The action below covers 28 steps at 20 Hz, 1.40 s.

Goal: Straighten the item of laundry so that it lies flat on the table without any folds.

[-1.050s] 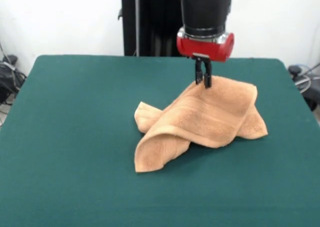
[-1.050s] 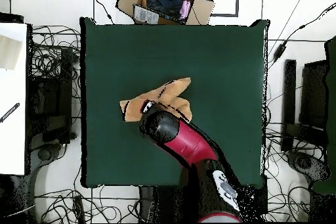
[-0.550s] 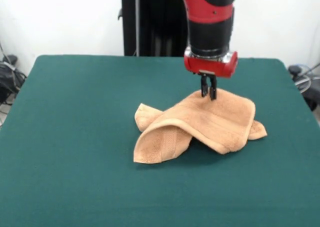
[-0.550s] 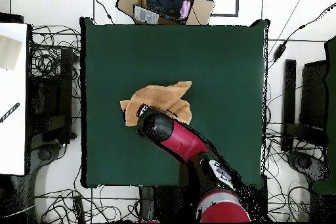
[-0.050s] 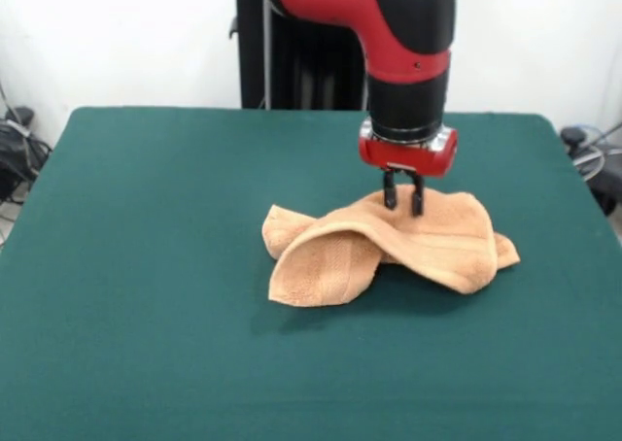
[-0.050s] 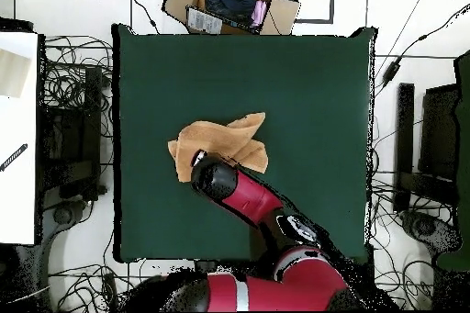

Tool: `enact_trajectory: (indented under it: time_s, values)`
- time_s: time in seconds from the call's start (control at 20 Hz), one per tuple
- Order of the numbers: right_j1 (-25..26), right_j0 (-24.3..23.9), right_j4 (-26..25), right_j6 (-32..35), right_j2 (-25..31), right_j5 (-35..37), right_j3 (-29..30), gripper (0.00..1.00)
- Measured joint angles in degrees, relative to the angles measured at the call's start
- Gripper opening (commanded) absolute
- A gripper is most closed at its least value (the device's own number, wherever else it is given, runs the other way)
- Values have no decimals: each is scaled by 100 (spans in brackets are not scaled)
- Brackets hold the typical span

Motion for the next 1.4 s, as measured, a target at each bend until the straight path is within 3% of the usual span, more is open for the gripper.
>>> enact_trajectory:
  time_s: [0.35, 0.85, 1.4]
  values:
    - [59, 130, -40, 0, 9, -2, -39, 100]
    - [46, -108, -374, 0, 99, 2, -38, 100]
    - [-735, -133, -392, 0, 105, 274, 158, 100]
